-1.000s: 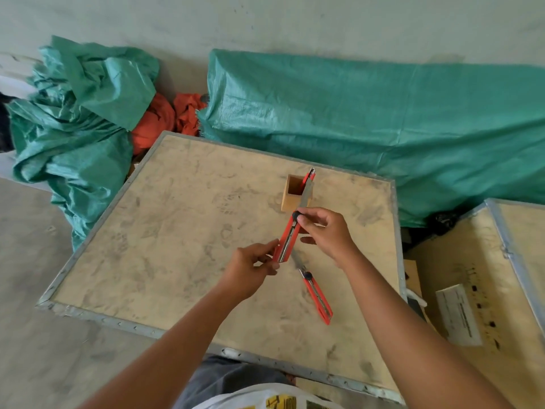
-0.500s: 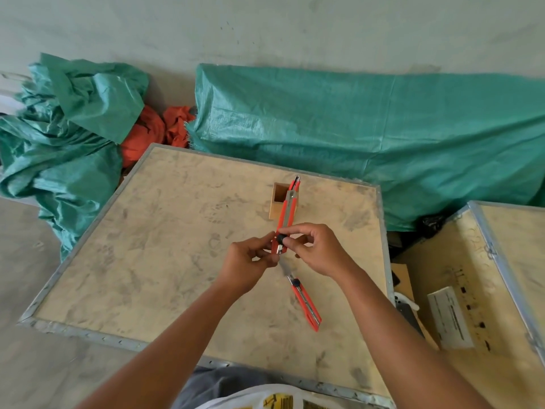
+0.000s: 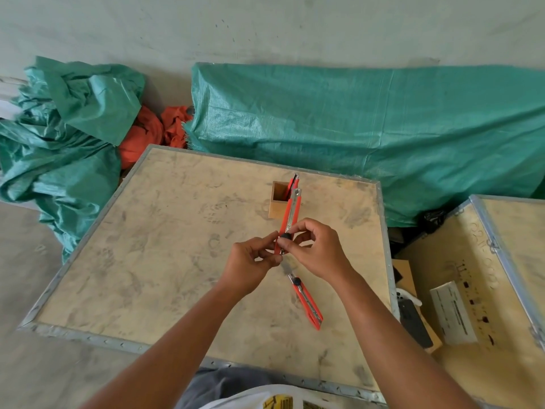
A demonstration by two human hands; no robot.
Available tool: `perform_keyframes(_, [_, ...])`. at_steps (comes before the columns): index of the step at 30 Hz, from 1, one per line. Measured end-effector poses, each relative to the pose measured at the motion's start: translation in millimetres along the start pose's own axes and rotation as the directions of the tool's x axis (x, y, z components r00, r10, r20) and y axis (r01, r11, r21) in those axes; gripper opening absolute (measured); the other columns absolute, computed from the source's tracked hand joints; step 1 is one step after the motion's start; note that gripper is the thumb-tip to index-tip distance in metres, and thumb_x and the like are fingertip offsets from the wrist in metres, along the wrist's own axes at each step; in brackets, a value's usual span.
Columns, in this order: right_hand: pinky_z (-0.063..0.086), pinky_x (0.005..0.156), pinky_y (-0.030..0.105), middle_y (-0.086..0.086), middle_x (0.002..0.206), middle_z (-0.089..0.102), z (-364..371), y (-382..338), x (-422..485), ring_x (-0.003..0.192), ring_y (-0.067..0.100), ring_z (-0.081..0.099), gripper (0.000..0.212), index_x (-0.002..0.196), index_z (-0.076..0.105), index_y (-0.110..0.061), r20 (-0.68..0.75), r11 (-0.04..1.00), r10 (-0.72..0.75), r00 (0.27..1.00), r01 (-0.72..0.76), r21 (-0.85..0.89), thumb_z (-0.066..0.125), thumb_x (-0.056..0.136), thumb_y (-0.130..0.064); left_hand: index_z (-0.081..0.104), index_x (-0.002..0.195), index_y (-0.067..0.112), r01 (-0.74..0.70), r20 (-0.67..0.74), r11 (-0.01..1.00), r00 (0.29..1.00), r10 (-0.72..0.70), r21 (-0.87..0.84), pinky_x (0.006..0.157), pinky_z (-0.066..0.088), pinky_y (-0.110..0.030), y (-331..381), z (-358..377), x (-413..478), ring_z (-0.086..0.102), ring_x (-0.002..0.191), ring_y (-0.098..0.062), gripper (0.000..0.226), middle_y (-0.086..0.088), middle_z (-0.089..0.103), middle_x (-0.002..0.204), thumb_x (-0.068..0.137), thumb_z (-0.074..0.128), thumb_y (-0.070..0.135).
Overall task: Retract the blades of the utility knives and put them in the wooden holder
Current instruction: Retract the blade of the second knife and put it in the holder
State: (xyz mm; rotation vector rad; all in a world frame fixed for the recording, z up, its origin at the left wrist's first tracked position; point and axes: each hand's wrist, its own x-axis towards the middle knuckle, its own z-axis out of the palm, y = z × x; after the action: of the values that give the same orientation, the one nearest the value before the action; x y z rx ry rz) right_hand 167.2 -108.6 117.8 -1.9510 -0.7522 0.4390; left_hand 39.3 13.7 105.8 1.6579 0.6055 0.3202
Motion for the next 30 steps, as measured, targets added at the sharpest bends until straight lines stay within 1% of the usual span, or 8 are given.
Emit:
perform_keyframes(3, [0.063,0.083,0.028,-0.011,0.107,0.075,-3,1,0,0.09,0.008,0.073,0.028,0.112,0.074,-0.026,0.064,0.999,0.004,0.998,-0.007,0.05,0.081,0.085,-0.024,0.068,0.123,0.022,-0.005,-0.025,1.0,1.0,0.005,-0.015,0.09,0.057,-0.03,0,-1,1,0.068,0.077,-0.01,0.051,-0.003,0.076,0.097,0.078,0.077,-0.002])
perform_keyframes(7, [0.063,0.074,0.026,-0.008,0.095,0.076,6,-1,0,0.083,0.009,0.073,0.017,0.096,0.075,-0.02,-0.032,1.0,0.012,0.999,-0.012,-0.009,0.084,0.082,-0.026,0.069,0.12,0.027,-0.021,-0.025,1.0,0.999,0.021,0.006,0.09,0.058,-0.032,-4,-1,2,0.069,0.077,-0.012,0.05,0.001,0.076,0.095,0.079,0.077,0.0])
perform_keyframes(9, [0.06,0.072,0.023,-0.006,0.092,0.075,12,-2,0,0.083,0.009,0.072,0.023,0.089,0.07,-0.019,-0.088,0.998,0.043,0.995,-0.046,-0.034,0.085,0.08,-0.034,0.07,0.122,0.023,-0.015,-0.021,1.0,1.0,0.016,0.012,0.09,0.058,-0.032,-7,-1,4,0.066,0.077,-0.011,0.049,-0.001,0.075,0.096,0.079,0.077,-0.001])
perform_keyframes(13, [0.064,0.082,0.034,-0.007,0.1,0.075,12,3,12,0.094,0.01,0.073,0.021,0.099,0.07,-0.024,-0.065,0.992,0.107,0.992,-0.102,0.077,0.077,0.087,-0.039,0.069,0.123,0.022,-0.007,-0.012,1.0,1.0,0.007,0.02,0.087,0.056,-0.025,-11,-2,15,0.068,0.076,-0.007,0.051,0.002,0.076,0.098,0.079,0.077,-0.002])
perform_keyframes(16, [0.065,0.084,0.046,-0.005,0.109,0.074,6,11,32,0.101,0.014,0.074,0.023,0.113,0.071,-0.026,-0.082,0.983,0.131,0.988,-0.119,0.138,0.074,0.091,-0.028,0.068,0.123,0.023,0.001,-0.001,0.999,1.0,-0.001,0.053,0.081,0.052,-0.012,-9,-3,27,0.065,0.072,0.001,0.051,0.006,0.075,0.097,0.079,0.076,-0.002])
perform_keyframes(19, [0.065,0.082,0.046,-0.002,0.108,0.076,0,16,60,0.098,0.015,0.074,0.026,0.116,0.073,-0.023,-0.093,0.994,0.092,0.991,-0.086,0.062,0.076,0.09,-0.021,0.068,0.122,0.028,0.001,0.001,0.997,1.0,-0.002,0.072,0.078,0.049,-0.006,-8,-2,49,0.069,0.073,-0.006,0.052,0.009,0.076,0.097,0.079,0.077,0.001])
perform_keyframes(24, [0.064,0.085,0.04,-0.001,0.106,0.076,-7,19,112,0.095,0.014,0.072,0.027,0.113,0.077,-0.021,-0.114,0.999,0.036,0.993,-0.038,-0.012,0.078,0.088,-0.012,0.068,0.121,0.03,-0.016,0.001,0.996,1.0,0.015,0.086,0.079,0.052,-0.012,-10,-3,101,0.071,0.073,-0.001,0.054,0.012,0.075,0.096,0.076,0.08,0.001])
perform_keyframes(30, [0.063,0.085,0.034,0.002,0.102,0.079,4,35,163,0.085,0.011,0.072,0.022,0.105,0.08,-0.016,-0.247,0.992,-0.026,0.969,-0.005,-0.125,0.079,0.085,-0.006,0.052,0.14,0.023,0.077,-0.079,0.983,0.995,-0.064,0.169,0.087,0.051,-0.023,-26,5,164,0.059,0.118,-0.011,0.072,0.007,0.061,0.132,0.076,0.083,0.013])
